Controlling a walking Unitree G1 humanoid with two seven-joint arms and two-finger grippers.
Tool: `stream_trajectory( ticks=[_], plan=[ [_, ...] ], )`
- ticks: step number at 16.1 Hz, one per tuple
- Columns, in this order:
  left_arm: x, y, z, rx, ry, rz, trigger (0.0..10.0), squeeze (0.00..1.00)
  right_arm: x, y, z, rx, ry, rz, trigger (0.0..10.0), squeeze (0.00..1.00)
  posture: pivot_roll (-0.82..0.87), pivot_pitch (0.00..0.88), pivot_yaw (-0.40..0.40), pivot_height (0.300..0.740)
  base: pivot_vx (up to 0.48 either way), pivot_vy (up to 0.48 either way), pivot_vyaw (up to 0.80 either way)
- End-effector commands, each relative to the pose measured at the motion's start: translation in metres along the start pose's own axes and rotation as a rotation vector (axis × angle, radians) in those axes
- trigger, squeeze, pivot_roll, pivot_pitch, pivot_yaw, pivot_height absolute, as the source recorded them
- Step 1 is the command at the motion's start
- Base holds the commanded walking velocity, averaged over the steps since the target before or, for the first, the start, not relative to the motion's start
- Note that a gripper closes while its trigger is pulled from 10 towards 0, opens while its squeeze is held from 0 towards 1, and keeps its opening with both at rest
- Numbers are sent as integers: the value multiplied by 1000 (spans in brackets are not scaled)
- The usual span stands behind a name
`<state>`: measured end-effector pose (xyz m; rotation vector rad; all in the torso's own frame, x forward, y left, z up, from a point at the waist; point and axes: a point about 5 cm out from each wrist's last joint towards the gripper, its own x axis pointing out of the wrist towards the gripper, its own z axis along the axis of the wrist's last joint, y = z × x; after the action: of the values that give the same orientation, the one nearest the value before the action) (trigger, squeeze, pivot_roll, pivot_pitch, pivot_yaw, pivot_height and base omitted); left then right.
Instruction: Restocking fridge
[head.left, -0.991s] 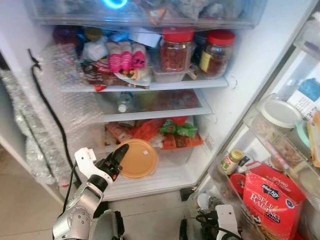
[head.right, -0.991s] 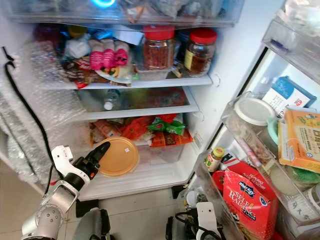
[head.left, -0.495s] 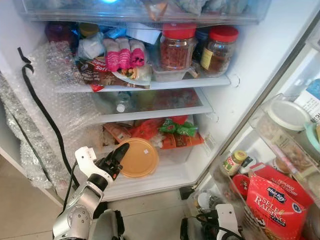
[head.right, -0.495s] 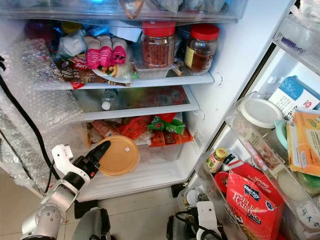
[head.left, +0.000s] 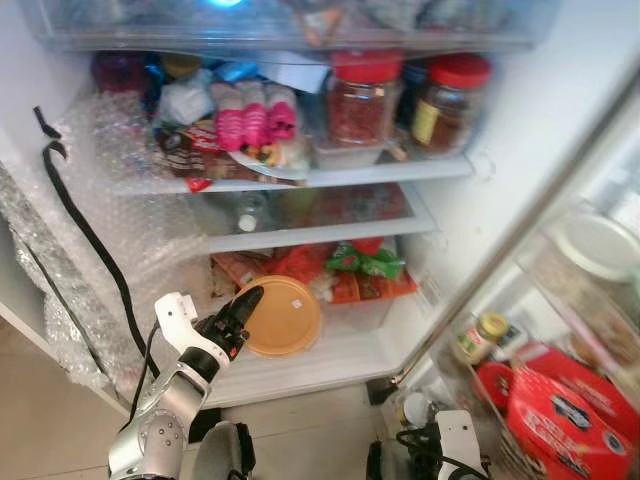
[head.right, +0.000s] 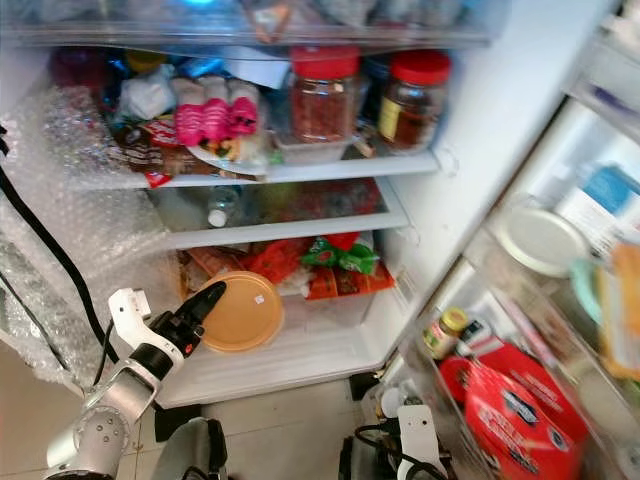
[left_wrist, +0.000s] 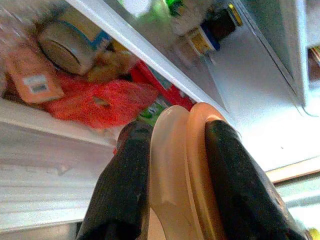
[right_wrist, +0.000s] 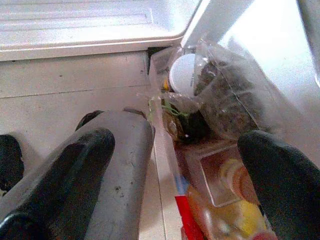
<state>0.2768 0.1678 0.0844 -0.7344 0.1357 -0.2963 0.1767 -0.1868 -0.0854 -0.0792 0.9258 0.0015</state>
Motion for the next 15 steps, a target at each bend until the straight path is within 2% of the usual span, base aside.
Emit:
stream_trajectory(
  ticks=[1, 7, 15],
  plan=[
    [2, -6, 1, 11, 2, -27, 10000, 0, -6, 5, -30, 1, 118, 18, 10000, 0, -84, 100, -51, 603, 266, 0, 0],
    [1, -8, 0, 24, 16, -45, 10000, 0, -6, 6, -29, 1, 111, 20, 10000, 0, -82, 103, -51, 603, 269, 0, 0],
    [6, -21, 2, 51, 44, -139, 10000, 0, -6, 7, -28, 2, 108, 22, 10000, 0, -82, 105, -49, 603, 269, 0, 0]
  ],
)
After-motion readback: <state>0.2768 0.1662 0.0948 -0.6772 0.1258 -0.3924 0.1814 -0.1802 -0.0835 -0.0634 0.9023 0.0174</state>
